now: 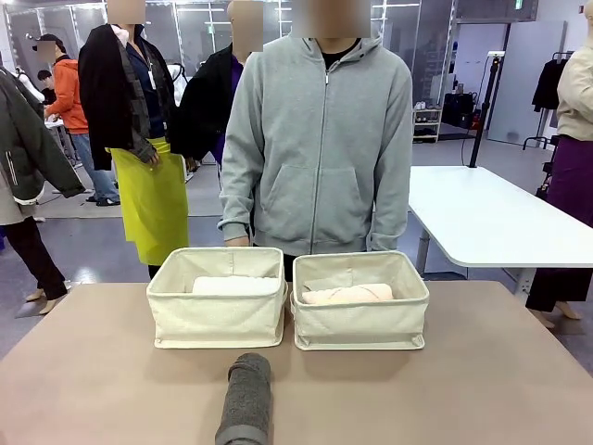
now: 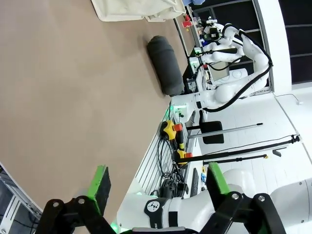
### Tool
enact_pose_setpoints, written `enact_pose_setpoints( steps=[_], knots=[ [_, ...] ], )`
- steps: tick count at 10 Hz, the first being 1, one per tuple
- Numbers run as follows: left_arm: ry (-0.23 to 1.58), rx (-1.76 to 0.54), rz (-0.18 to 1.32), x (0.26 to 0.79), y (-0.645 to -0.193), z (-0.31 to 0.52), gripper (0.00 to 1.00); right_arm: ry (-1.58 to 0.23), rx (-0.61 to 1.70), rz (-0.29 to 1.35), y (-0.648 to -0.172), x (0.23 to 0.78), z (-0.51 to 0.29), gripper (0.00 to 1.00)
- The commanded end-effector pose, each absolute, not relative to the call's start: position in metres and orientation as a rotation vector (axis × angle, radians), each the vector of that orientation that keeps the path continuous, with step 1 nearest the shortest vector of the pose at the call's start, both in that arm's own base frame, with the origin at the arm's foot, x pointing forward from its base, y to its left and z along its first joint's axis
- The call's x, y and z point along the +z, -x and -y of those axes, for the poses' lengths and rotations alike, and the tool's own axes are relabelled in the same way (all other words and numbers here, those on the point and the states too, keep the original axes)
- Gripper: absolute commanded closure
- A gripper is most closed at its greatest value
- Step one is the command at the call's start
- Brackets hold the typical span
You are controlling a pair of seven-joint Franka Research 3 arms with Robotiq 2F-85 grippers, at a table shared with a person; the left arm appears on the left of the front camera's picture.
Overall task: Divide the towels into two baskets.
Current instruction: Pick up one hotel-folded towel from the bottom of the table and place it in the Fabric basket indicated by the person.
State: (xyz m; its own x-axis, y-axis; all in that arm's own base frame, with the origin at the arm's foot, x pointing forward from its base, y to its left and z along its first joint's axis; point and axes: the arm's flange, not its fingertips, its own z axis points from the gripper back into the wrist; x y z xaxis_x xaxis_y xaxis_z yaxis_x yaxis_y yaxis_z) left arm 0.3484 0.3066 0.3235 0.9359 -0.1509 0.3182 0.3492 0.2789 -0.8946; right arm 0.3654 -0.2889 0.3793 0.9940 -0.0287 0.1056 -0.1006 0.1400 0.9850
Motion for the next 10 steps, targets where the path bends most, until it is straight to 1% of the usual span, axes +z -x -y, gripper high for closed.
enact_pose_setpoints(
  steps=[1, 10],
  knots=[
    [1.244, -0.339, 0.189, 0.3251, -0.3488, -0.3104, 0.0, -1.422, 0.052, 0.099, -0.3621, 0.3823, 0.2858, 0.0],
    [1.244, -0.339, 0.189, 0.3251, -0.3488, -0.3104, 0.0, -1.422, 0.052, 0.099, -0.3621, 0.3823, 0.2858, 0.0]
  ],
)
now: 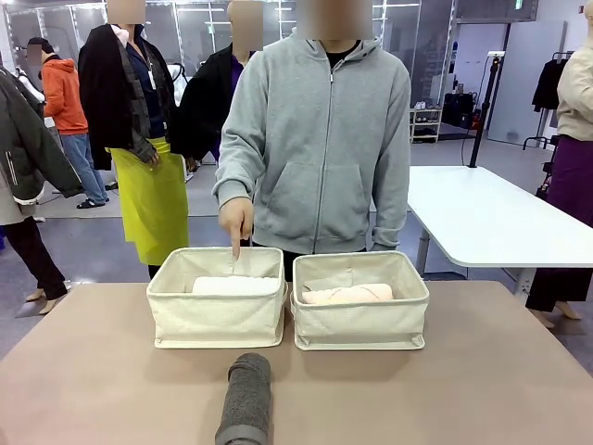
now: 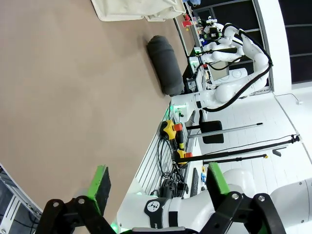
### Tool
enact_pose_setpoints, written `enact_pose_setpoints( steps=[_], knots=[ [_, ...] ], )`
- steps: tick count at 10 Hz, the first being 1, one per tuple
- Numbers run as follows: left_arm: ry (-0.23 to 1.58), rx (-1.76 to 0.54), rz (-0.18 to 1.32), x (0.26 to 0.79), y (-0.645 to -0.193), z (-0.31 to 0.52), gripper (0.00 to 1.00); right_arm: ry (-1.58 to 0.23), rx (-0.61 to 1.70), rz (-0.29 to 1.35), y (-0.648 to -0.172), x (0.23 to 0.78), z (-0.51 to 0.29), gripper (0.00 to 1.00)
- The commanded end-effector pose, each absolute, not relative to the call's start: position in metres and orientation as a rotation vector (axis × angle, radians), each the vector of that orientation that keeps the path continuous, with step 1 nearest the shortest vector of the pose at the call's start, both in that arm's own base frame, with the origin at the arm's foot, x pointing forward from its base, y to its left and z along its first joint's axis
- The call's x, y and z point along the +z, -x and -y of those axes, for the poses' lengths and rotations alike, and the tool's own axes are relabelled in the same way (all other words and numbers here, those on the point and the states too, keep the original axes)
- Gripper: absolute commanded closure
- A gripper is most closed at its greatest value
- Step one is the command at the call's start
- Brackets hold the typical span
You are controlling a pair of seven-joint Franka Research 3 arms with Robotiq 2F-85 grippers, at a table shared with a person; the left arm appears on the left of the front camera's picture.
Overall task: Divide the towels into two baskets.
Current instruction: Pick up one hotel-folded towel from the bottom of the table and place it in the Fabric basket indicated by the person.
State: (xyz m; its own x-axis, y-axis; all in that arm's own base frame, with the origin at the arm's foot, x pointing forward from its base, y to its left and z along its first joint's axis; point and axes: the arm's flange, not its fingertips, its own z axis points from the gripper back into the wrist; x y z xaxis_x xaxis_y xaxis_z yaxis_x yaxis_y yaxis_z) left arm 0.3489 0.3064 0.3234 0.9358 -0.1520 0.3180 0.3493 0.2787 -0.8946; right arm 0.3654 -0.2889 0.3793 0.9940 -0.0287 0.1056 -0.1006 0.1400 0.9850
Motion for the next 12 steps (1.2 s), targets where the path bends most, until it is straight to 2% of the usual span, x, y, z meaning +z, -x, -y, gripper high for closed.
enact_pose_setpoints(
  steps=[1, 5, 10, 12],
  knots=[
    [1.244, -0.339, 0.189, 0.325, -0.349, -0.31, 0.0, -1.422, 0.052, 0.099, -0.362, 0.382, 0.286, 0.0],
    [1.245, -0.339, 0.183, 0.323, -0.349, -0.306, 0.0, -1.422, 0.052, 0.099, -0.362, 0.382, 0.286, 0.0],
    [1.111, -0.384, 0.112, 0.391, -0.363, -0.22, 0.0, -1.422, 0.052, 0.099, -0.362, 0.382, 0.286, 0.0],
    [0.981, -0.354, 0.043, 0.418, -0.359, -0.177, 0.0, -1.422, 0.052, 0.099, -0.362, 0.382, 0.286, 0.0]
  ],
)
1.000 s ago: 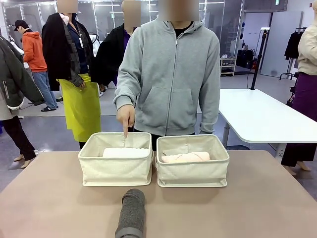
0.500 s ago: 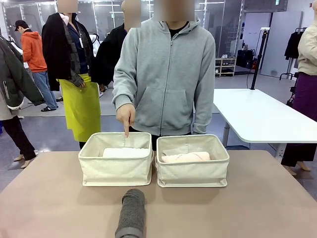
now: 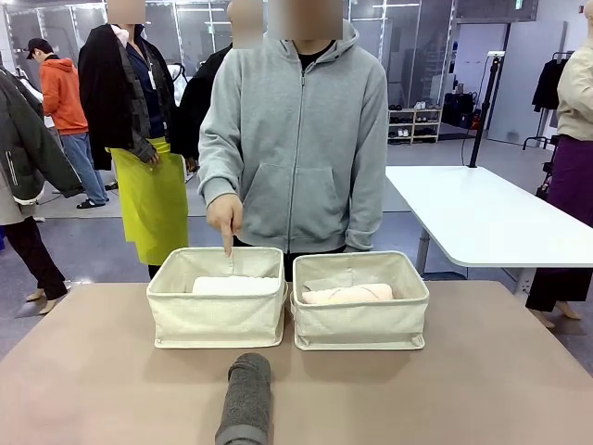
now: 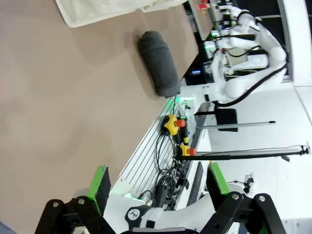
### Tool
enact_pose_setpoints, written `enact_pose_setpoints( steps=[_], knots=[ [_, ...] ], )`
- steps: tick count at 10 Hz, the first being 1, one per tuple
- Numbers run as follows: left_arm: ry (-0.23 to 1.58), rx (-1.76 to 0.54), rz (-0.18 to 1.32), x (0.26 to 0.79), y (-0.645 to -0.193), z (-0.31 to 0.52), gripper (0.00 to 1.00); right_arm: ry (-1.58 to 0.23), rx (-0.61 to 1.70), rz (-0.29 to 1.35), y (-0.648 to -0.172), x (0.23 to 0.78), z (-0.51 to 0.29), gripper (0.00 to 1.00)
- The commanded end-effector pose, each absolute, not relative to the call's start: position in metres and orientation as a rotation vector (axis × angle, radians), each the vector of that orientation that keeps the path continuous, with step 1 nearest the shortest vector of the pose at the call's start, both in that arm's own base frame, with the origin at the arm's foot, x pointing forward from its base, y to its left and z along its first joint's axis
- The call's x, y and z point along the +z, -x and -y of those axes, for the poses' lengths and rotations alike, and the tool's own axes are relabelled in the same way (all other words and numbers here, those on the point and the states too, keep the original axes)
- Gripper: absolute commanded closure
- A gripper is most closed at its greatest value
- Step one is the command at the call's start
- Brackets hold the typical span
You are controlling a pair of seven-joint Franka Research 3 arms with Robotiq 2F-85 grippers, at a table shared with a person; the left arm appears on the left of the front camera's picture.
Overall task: Divide the towels into two baskets.
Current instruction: Pick up one hotel-folded towel from the bottom of the table and place it in the Fabric basket indicated by the person.
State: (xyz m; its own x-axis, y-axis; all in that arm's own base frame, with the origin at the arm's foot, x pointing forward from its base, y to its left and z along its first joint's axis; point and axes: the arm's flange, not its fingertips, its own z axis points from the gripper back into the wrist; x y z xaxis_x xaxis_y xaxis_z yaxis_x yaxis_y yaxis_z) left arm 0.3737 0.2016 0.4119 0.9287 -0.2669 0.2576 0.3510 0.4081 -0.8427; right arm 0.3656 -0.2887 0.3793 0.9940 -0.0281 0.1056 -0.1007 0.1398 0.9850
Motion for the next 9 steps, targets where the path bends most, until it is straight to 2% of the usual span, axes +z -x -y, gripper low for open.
enact_pose_setpoints(
  steps=[1, 3, 5, 9],
  knots=[
    [0.909, -0.354, 0.03, 0.434, -0.353, -0.149, 0.0, -1.422, 0.052, 0.099, -0.362, 0.382, 0.286, 0.0],
    [0.738, -0.293, -0.017, 0.453, -0.341, -0.095, 0.0, -1.422, 0.052, 0.099, -0.362, 0.382, 0.286, 0.0],
    [0.608, -0.216, 0.0, 0.454, -0.332, -0.039, 0.0, -1.422, 0.052, 0.099, -0.362, 0.382, 0.286, 0.0],
    [0.406, -0.074, 0.089, 0.426, -0.357, 0.057, 0.0, -1.422, 0.052, 0.099, -0.362, 0.382, 0.286, 0.0]
  ],
)
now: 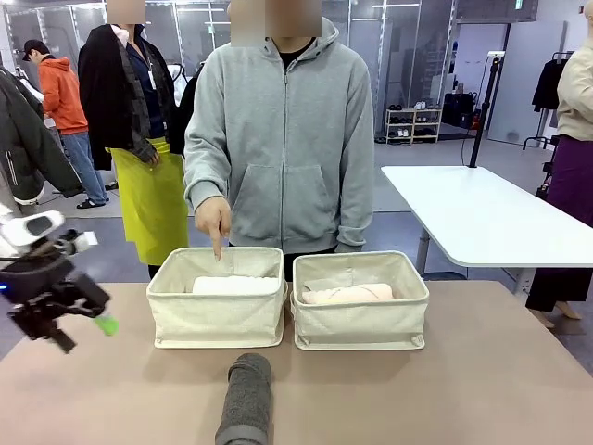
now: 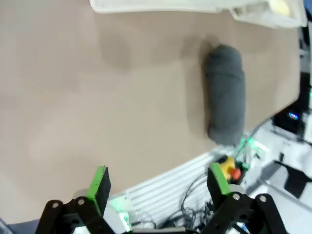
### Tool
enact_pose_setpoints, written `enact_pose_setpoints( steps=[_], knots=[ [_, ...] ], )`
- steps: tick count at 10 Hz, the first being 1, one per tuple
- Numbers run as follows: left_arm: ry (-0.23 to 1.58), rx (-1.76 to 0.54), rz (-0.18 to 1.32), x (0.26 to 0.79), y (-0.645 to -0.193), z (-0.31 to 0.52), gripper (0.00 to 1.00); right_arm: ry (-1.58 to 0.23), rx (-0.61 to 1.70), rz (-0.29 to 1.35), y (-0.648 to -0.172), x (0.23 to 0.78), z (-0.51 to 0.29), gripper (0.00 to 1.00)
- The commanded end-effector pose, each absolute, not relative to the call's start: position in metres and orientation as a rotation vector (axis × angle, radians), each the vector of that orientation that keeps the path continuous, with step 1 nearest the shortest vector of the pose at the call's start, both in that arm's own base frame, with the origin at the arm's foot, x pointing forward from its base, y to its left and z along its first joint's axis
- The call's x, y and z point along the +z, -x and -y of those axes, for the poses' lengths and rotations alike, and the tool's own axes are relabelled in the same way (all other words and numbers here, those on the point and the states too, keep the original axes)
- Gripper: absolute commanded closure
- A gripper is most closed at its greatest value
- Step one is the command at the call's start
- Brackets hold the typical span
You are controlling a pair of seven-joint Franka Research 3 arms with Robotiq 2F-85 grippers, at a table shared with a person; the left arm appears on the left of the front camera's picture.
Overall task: Divide the towels into two baskets.
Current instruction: Pick up one hotel-folded towel from the bottom of the table and place it in the Fabric basket indicated by the person.
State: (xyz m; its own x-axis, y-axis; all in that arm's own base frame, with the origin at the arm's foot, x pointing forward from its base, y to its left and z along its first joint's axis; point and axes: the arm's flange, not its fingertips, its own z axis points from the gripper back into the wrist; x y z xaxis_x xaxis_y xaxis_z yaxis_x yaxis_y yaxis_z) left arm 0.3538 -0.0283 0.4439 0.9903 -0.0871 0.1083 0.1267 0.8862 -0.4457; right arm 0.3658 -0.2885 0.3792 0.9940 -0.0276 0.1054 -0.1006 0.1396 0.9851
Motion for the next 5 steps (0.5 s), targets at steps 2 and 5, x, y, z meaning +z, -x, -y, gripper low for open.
enact_pose_setpoints(
  steps=[2, 5],
  knots=[
    [0.353, -0.097, 0.121, 0.414, -0.363, 0.101, 0.0, -1.422, 0.052, 0.099, -0.362, 0.382, 0.286, 0.0],
    [0.45, -0.167, 0.059, 0.411, -0.356, 0.11, 0.0, -1.422, 0.052, 0.099, -0.362, 0.382, 0.286, 0.0]
  ],
)
